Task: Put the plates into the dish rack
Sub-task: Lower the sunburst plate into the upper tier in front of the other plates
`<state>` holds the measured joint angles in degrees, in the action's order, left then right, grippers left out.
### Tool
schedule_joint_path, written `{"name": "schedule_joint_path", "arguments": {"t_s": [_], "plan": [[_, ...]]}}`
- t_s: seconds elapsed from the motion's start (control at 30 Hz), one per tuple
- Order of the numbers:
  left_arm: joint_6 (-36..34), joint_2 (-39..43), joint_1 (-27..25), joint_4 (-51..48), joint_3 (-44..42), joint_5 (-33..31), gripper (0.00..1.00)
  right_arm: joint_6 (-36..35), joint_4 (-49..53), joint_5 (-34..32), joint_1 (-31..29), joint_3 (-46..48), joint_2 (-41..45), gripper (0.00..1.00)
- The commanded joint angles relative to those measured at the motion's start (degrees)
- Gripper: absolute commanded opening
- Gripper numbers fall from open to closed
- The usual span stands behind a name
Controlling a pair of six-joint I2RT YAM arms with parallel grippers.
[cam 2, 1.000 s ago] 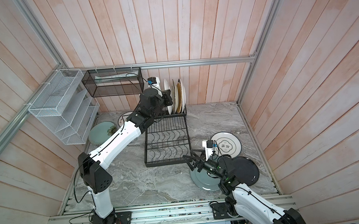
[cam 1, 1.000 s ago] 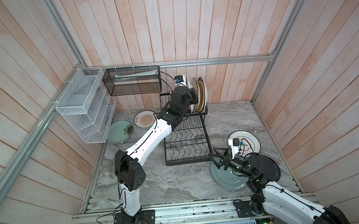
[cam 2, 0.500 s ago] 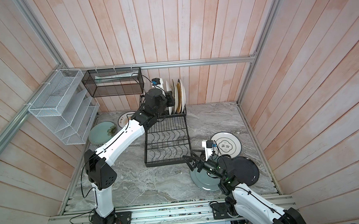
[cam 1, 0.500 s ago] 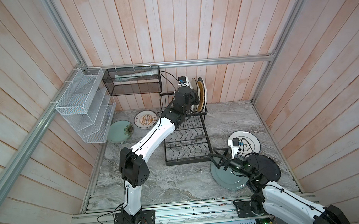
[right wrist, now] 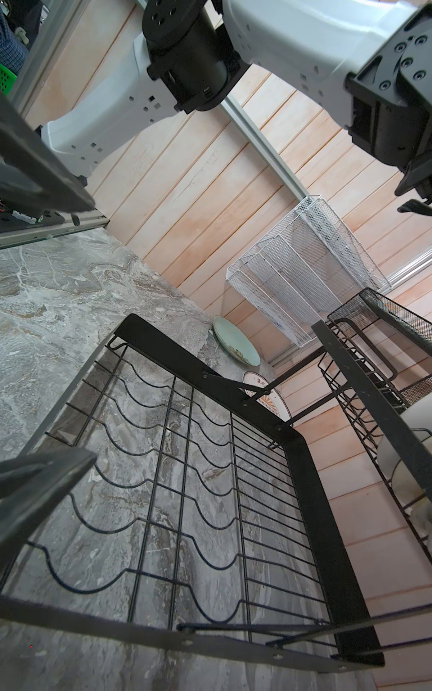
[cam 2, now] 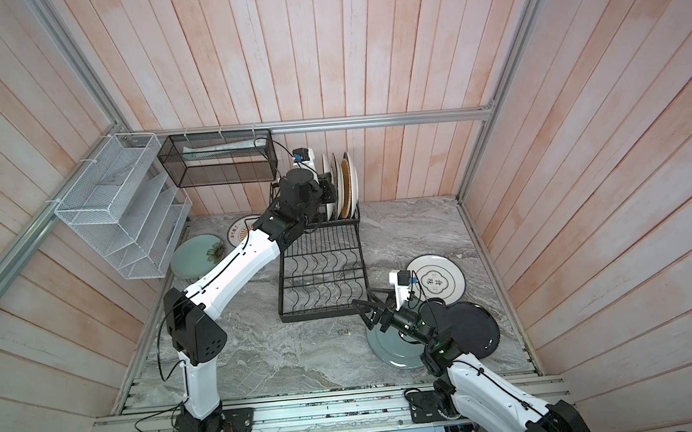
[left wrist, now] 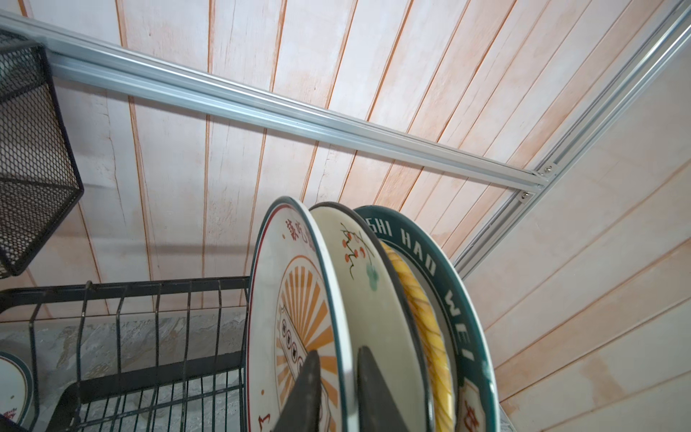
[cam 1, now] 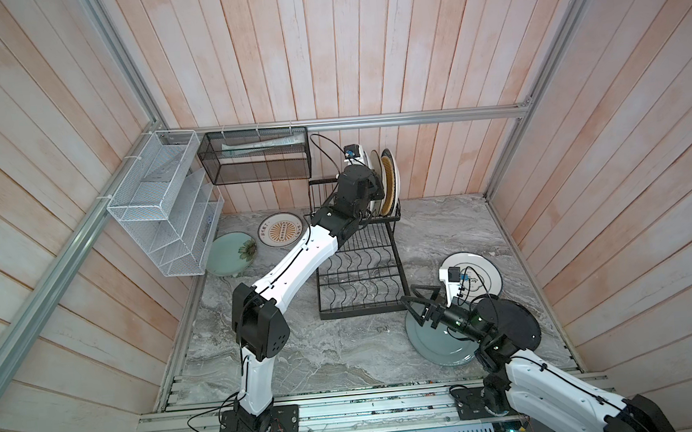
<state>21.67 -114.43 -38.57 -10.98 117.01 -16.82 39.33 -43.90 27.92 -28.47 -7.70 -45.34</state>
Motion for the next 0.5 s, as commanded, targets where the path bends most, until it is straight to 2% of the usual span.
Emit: {"name": "schedule_joint_path", "arguments": {"t_s": [0.0,0.47], "plan": [[-1.0,-0.9,0.1,-0.2,2.3,-0.1,0.23,-0.4,-1.0,-0.8,-0.4,-1.8,-0.2,0.98],[-2.9,1.4,0.1,-2.5,5.5,-0.5,0.24,-0.5,-0.9,-0.7,-0.4,-1.8,-0.1,0.98]]}}
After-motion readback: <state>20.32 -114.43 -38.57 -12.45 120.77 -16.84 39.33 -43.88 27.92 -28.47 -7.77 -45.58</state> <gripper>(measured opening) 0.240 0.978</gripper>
